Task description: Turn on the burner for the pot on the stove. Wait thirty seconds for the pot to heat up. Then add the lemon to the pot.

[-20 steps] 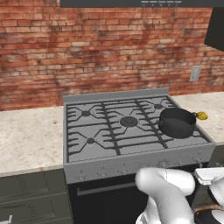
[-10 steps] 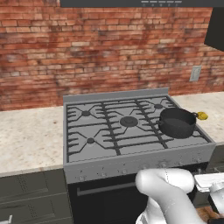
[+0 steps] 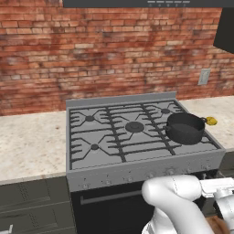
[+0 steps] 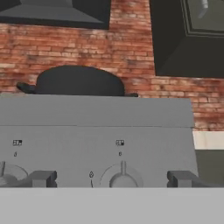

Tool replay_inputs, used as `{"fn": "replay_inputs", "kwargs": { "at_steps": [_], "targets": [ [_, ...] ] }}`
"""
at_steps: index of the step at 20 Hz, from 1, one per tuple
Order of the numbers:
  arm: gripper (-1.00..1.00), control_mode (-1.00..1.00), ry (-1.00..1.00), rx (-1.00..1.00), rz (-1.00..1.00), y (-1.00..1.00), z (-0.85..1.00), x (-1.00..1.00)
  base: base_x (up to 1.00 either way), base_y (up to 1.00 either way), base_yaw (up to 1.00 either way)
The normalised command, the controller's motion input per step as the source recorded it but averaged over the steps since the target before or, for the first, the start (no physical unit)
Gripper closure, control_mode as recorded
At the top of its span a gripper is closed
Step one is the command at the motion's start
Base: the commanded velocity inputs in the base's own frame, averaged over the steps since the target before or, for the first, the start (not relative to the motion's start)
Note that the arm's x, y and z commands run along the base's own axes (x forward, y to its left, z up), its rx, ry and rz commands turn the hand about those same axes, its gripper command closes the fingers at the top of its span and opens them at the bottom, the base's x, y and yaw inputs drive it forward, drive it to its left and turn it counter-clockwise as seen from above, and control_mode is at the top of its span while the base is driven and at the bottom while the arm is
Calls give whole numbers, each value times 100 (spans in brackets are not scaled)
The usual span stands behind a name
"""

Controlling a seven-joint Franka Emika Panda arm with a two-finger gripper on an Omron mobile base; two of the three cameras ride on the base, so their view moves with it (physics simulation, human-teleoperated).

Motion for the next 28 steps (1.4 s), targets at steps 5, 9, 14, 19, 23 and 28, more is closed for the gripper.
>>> {"fn": "replay_inputs", "kwargs": {
  "at_steps": [5, 9, 14, 19, 23, 28],
  "targets": [
    [-100, -100, -3, 0, 0, 0, -8, 29, 0, 0, 0],
    [-100, -100, -3, 0, 0, 0, -14, 24, 0, 0, 0],
    [-100, -100, -2, 0, 2, -8, -17, 25, 0, 0, 0],
    [-100, -100, 0, 0, 10, -31, -13, 32, 0, 0, 0],
    [-100, -100, 0, 1, 18, -51, -14, 29, 0, 0, 0],
    [-100, -100, 0, 2, 16, -46, -11, 9, 0, 0, 0]
  ]
}}
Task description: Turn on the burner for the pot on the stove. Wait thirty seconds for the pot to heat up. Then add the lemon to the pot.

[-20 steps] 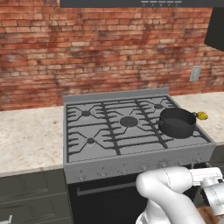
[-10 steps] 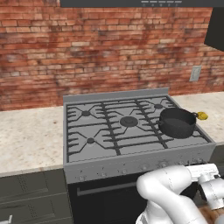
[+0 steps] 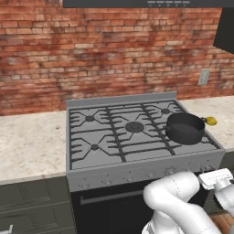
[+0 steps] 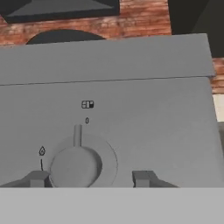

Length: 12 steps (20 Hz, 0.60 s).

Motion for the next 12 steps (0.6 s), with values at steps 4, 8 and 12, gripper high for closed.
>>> {"fn": "replay_inputs", "kwargs": {
  "at_steps": [4, 8, 12],
  "targets": [
    [-100, -100, 0, 0, 0, 0, 0, 0, 0, 0, 0],
    [-100, -100, -21, 1, 0, 0, 0, -36, 0, 0, 0],
    [-100, -100, -17, 2, 0, 0, 0, -21, 0, 0, 0]
  ]
}}
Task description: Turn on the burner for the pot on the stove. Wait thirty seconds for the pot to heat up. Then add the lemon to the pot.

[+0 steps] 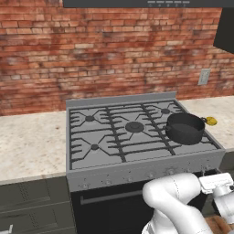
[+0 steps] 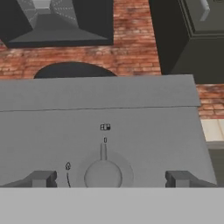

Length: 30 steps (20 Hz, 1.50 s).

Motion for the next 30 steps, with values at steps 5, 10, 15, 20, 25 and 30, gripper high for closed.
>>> {"fn": "replay_inputs", "kwargs": {
  "at_steps": [5, 10, 15, 20, 25, 30],
  "targets": [
    [-100, -100, 0, 0, 0, 0, 0, 0, 0, 0, 0],
    [-100, -100, -3, 2, 0, 0, 10, 7, 0, 0, 0],
    [-100, -100, -8, 2, 0, 0, 15, 9, 0, 0, 0],
    [-100, -100, 0, 0, 0, 0, 0, 0, 0, 0, 0],
    [-100, -100, 0, 0, 0, 0, -5, -11, 0, 0, 0],
    [-100, -100, 0, 0, 0, 2, -2, -3, 0, 0, 0]
  ]
}}
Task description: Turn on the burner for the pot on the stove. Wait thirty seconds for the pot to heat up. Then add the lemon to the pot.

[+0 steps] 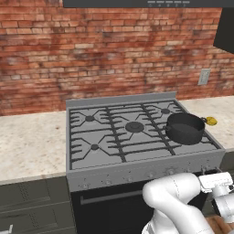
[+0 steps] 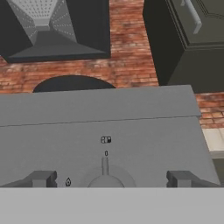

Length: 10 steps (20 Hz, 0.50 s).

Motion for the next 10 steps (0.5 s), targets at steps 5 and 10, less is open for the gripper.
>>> {"fn": "replay_inputs", "kwargs": {
  "at_steps": [5, 10],
  "targets": [
    [-100, -100, 0, 0, 0, 1, 0, 0, 0, 0, 0],
    [-100, -100, 0, 0, 0, 18, 0, 0, 0, 0, 0]
  ]
}}
